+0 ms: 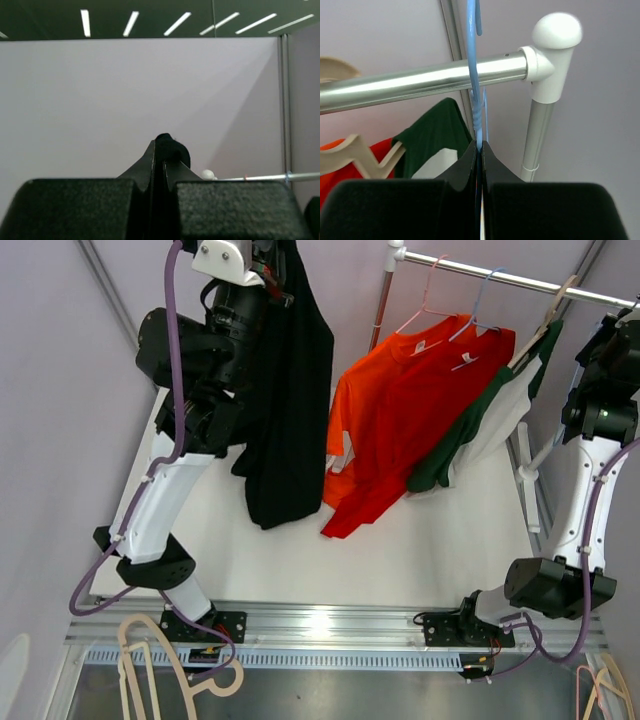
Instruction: Remove the t-shirt from the hanger
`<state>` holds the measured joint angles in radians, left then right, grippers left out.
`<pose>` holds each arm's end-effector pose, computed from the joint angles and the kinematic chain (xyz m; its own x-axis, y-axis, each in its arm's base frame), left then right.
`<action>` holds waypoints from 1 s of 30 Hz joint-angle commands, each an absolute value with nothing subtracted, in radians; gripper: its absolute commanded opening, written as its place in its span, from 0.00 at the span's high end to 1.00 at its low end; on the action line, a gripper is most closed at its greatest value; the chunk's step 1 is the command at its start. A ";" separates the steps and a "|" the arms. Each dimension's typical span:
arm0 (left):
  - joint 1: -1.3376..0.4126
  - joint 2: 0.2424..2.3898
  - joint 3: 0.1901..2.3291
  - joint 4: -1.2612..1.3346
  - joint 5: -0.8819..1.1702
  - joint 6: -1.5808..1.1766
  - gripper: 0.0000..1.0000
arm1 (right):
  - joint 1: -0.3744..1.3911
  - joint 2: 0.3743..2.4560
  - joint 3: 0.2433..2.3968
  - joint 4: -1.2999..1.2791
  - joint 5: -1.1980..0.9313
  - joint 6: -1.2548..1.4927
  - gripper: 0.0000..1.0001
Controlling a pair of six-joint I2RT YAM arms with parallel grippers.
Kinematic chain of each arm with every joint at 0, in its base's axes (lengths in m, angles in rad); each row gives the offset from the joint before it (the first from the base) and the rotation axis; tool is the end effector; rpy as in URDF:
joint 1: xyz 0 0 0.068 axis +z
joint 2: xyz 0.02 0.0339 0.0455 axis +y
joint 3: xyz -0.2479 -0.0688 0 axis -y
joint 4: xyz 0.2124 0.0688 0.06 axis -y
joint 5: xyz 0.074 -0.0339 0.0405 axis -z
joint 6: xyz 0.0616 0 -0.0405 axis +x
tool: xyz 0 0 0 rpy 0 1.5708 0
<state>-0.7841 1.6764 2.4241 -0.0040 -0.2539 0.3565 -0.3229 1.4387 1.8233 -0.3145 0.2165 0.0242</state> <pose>0.1946 -0.1722 0.6389 0.6421 -0.1633 -0.7490 0.3506 0.9314 0.0975 0.2761 -0.1063 0.5039 0.0788 -0.0015 -0.9969 0.5114 0.8585 0.0392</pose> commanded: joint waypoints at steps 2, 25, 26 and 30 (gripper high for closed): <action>-0.746 1.680 2.390 0.350 -0.242 0.518 0.99 | -0.341 1.488 1.897 -0.232 0.190 0.005 1.00; -0.370 1.815 2.387 0.264 -0.279 0.210 0.99 | -0.350 1.454 1.790 -0.339 0.178 0.026 0.53; -0.362 1.821 2.391 0.258 -0.279 0.198 0.99 | -0.350 1.447 1.792 -0.345 0.184 0.028 0.46; -0.325 1.853 2.392 0.256 -0.261 0.157 0.99 | -0.347 1.398 1.773 -0.377 0.215 0.048 0.14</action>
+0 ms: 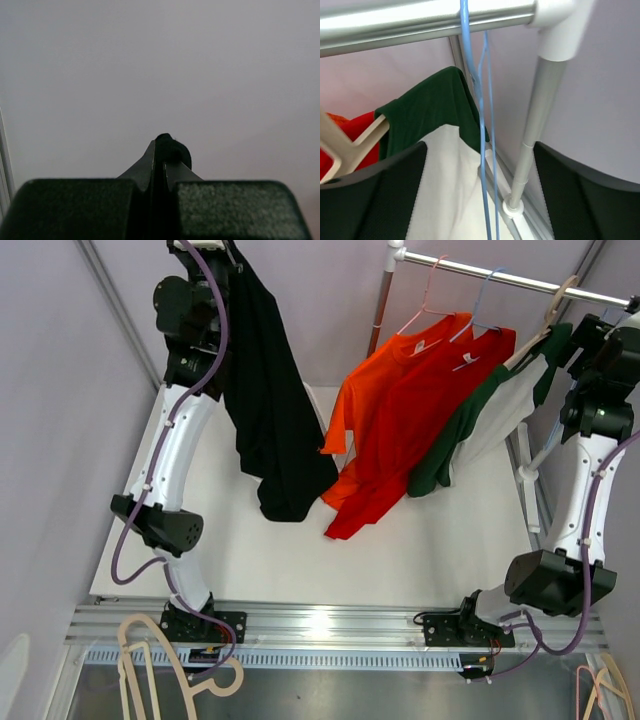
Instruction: Remove the t-shirt from the hanger
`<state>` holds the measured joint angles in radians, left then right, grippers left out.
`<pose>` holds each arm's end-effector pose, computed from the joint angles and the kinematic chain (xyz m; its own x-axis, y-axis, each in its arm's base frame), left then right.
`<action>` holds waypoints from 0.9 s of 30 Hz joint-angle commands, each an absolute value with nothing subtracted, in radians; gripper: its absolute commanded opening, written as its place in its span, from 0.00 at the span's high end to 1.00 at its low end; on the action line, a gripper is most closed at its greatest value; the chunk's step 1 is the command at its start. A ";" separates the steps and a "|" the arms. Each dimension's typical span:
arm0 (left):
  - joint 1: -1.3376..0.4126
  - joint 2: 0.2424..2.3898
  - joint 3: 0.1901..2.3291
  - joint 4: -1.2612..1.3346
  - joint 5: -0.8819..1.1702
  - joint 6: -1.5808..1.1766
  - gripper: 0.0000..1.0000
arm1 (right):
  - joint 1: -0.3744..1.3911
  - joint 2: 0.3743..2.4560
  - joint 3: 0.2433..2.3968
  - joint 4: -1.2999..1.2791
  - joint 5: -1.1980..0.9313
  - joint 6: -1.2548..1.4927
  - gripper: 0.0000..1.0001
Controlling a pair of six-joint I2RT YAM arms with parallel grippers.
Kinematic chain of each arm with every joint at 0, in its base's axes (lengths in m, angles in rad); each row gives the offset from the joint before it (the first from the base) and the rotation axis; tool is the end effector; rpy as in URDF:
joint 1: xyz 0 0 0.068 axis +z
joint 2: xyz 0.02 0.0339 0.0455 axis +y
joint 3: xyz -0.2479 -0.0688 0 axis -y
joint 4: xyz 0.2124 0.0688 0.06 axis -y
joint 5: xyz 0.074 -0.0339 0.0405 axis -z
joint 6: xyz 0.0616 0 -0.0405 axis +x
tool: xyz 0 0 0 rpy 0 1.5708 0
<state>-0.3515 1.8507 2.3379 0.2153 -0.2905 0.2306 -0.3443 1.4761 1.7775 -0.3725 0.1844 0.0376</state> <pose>0.3343 -0.1038 0.5902 0.6190 0.0062 -0.7853 -0.0173 0.9998 -0.0057 0.2934 -0.1172 0.4711 -0.0479 0.0564 -0.9973 0.5061 0.8621 0.0245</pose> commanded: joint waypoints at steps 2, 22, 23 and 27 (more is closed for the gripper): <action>-0.310 1.873 2.390 0.259 -0.258 0.138 0.99 | -0.348 1.362 1.763 -0.385 0.232 0.064 0.02; -0.342 1.913 1.947 -0.193 -0.397 -0.328 0.99 | -0.345 1.307 1.940 -0.592 -0.106 0.233 0.01; -0.347 1.917 1.916 -0.224 -0.397 -0.384 0.99 | -0.342 1.319 1.950 -0.595 -0.126 0.248 0.00; -0.371 1.925 1.803 -0.323 -0.393 -0.512 0.99 | -0.325 1.365 1.996 -0.632 -0.201 0.267 0.00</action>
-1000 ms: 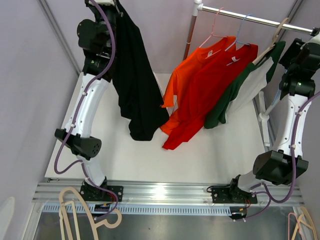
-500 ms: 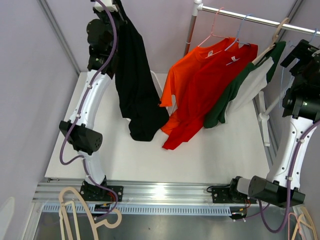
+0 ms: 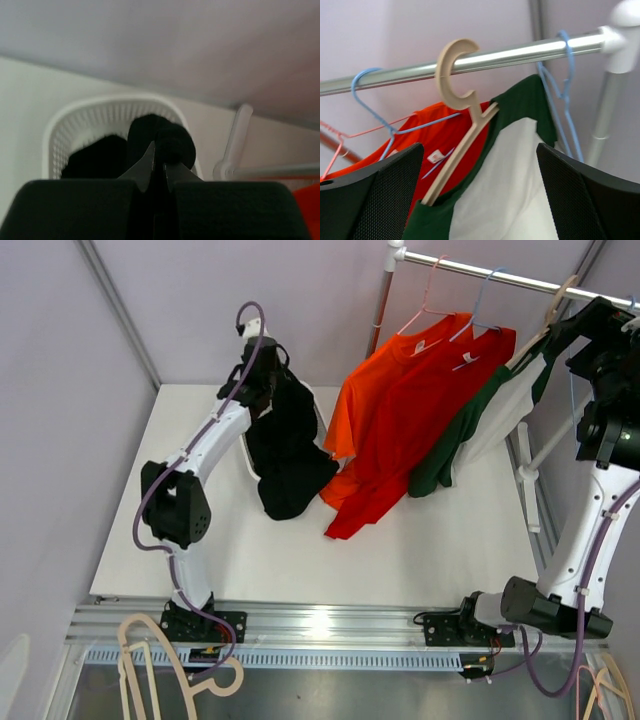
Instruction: Remove the t-shirt from the hanger
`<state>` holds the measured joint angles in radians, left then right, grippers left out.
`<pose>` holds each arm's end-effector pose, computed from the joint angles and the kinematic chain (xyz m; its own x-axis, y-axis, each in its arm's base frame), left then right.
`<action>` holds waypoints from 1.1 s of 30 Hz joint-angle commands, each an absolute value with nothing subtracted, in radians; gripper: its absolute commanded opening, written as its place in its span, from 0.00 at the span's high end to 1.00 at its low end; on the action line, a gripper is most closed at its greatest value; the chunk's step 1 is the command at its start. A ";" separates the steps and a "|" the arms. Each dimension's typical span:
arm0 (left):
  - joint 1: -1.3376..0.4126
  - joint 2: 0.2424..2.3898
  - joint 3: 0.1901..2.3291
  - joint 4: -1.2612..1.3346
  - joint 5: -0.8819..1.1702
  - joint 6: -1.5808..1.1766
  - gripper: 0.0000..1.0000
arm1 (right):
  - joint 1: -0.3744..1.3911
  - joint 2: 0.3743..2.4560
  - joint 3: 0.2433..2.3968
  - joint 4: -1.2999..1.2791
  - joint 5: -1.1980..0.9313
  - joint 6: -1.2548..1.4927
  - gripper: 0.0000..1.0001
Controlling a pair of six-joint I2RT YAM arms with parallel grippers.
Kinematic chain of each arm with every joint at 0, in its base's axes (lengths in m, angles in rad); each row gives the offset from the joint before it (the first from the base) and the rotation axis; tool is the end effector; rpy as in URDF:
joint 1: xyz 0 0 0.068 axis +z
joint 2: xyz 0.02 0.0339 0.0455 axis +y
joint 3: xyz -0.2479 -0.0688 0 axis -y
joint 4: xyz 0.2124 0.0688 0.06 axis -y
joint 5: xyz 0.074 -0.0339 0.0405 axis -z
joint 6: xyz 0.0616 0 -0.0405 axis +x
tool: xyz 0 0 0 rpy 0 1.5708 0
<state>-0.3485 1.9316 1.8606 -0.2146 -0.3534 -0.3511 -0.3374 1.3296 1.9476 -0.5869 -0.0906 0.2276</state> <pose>0.4303 -0.1337 0.3531 -0.2515 -0.2519 -0.9345 -0.0833 0.9676 -0.2384 0.2230 -0.0723 0.5304 0.0837 0.2088 -0.9744 0.2314 0.9470 0.2228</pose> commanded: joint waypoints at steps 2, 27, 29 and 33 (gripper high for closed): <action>-0.374 1.937 1.783 -0.385 -0.390 -0.584 0.99 | -0.308 1.391 2.040 -0.658 -0.209 0.265 0.01; -0.512 1.605 1.416 -0.268 -0.380 -0.503 0.01 | -0.192 1.601 2.206 -0.802 -0.051 0.314 0.16; -0.534 1.551 1.408 -0.265 -0.371 -0.479 0.01 | -0.192 1.612 2.215 -0.808 -0.043 0.314 0.17; -0.538 1.428 1.428 -0.276 -0.308 -0.465 0.01 | -0.189 1.634 2.214 -0.819 -0.022 0.318 0.21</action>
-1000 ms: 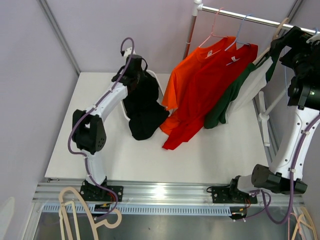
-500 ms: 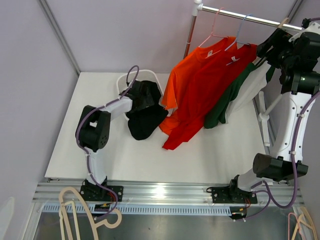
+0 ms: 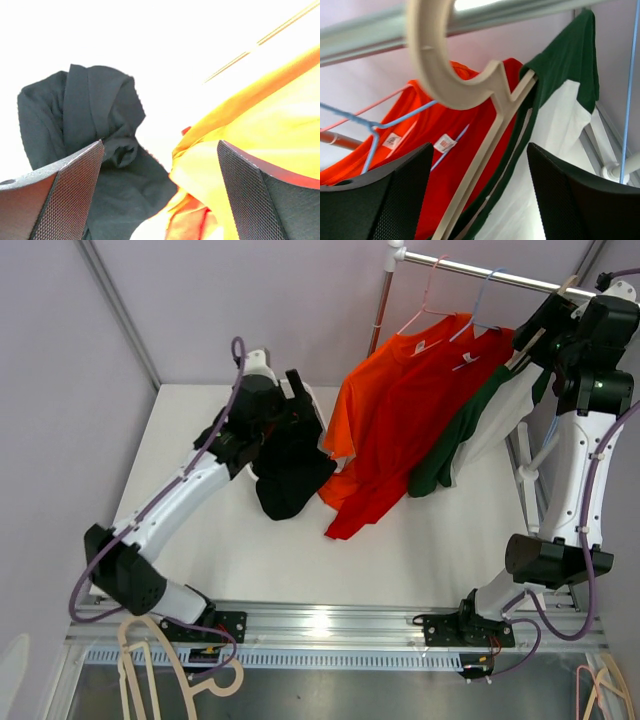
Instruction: Remove the t-shirt from the hanger
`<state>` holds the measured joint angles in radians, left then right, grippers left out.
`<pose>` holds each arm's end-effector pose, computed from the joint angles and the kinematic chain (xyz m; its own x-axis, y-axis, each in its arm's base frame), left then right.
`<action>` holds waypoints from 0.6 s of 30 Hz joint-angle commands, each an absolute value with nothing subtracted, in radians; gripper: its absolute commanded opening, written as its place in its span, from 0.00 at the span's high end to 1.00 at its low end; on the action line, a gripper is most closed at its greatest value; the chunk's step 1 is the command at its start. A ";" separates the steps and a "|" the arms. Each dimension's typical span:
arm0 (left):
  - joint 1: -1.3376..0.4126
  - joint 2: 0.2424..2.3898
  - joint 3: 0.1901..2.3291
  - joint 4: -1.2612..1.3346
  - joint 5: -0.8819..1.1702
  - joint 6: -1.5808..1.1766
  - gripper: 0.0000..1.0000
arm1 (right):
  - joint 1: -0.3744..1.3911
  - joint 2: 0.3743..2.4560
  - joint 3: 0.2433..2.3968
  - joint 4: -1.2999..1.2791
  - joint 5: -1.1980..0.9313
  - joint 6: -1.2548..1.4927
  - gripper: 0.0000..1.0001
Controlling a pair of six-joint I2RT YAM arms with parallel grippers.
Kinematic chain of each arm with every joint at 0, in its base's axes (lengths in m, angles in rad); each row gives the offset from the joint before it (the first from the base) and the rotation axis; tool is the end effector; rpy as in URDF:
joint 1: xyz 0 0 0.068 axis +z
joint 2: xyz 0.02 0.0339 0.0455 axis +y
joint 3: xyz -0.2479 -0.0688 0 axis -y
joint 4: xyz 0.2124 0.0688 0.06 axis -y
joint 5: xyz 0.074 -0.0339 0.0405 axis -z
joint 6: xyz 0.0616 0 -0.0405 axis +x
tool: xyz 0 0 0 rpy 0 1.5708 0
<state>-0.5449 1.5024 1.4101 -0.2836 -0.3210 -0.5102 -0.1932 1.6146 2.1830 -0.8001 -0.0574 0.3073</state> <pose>0.3036 -0.1613 0.3524 -0.3916 -0.3045 -0.8683 0.0569 0.9338 -0.3532 0.3044 -0.0559 0.4949 -0.1734 0.3416 -0.9237 0.1986 0.9308 0.3070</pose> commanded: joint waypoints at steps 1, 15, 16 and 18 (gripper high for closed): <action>-0.537 1.410 1.443 -0.279 -0.298 -0.462 0.01 | -0.189 1.638 2.214 -0.821 -0.020 0.319 0.21; -0.538 1.233 1.408 -0.242 -0.215 -0.443 0.01 | -0.179 1.657 2.226 -0.795 0.032 0.318 0.60; -0.538 1.233 1.404 -0.242 -0.213 -0.445 0.01 | -0.179 1.658 2.232 -0.799 0.029 0.316 0.60; -0.538 1.233 1.398 -0.239 -0.207 -0.446 0.00 | -0.178 1.667 2.237 -0.805 0.032 0.316 0.72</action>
